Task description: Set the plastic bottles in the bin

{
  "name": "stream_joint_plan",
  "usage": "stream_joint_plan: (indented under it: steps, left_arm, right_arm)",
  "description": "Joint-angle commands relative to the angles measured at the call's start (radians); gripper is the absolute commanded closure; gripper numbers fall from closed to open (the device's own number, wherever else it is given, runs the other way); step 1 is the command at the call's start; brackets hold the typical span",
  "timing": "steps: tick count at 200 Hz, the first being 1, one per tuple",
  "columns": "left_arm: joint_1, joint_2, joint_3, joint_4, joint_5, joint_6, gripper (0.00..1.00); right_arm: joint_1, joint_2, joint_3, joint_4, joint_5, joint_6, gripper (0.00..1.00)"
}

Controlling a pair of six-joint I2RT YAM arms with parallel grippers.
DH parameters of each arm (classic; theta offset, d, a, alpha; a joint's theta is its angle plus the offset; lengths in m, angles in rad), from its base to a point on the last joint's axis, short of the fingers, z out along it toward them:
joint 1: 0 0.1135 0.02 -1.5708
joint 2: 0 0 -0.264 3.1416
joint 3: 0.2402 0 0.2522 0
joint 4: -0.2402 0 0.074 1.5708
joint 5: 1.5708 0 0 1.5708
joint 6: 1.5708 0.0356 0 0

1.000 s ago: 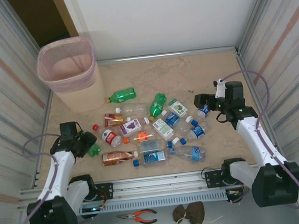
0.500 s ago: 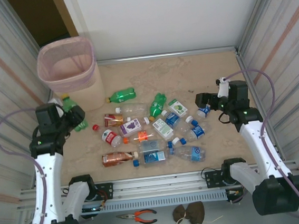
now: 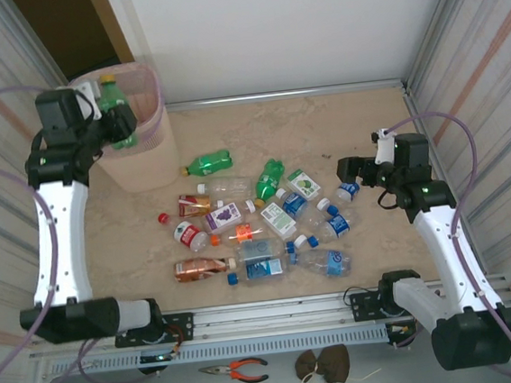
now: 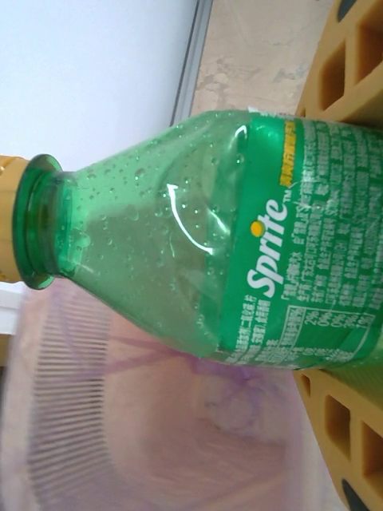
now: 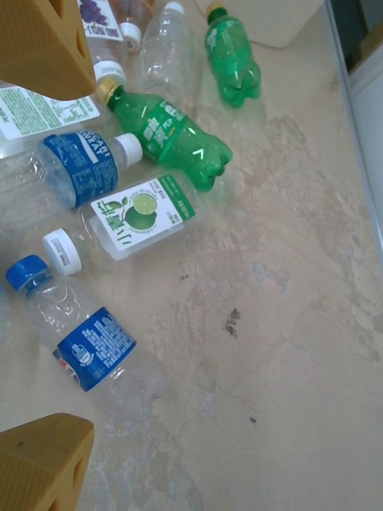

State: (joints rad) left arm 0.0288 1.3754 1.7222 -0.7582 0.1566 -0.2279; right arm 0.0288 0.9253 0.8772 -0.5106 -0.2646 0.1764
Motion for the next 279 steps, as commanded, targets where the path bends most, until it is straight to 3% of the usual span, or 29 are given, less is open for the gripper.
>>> stream_joint_plan:
  steps: [1,55,90,144,202,279]
  left_arm:
    - [-0.01,0.11,0.126,-0.011,-0.016,0.071,0.47]
    - [-0.013,0.404,0.377,-0.016,-0.096,0.158,0.48]
    - [-0.013,0.56,0.489,-0.079,-0.065,0.186,0.48]
    - [-0.011,0.643,0.417,-0.13,-0.046,0.216,0.49]
    - [0.02,0.745,0.42,-0.294,-0.05,0.287,0.5]
    - [0.031,0.732,0.339,-0.354,-0.108,0.347,0.49]
  right_arm:
    - [0.007,-0.025,0.039,-0.045,0.034,-0.031,0.01]
    - [0.007,-0.028,0.053,-0.074,0.065,-0.06,0.01]
    - [0.007,-0.039,0.042,-0.074,0.076,-0.058,0.01]
    - [0.013,-0.034,0.044,-0.074,0.068,-0.063,0.01]
    - [0.022,-0.024,0.042,-0.069,0.053,-0.063,0.01]
    - [0.031,-0.007,0.045,-0.068,0.046,-0.063,0.01]
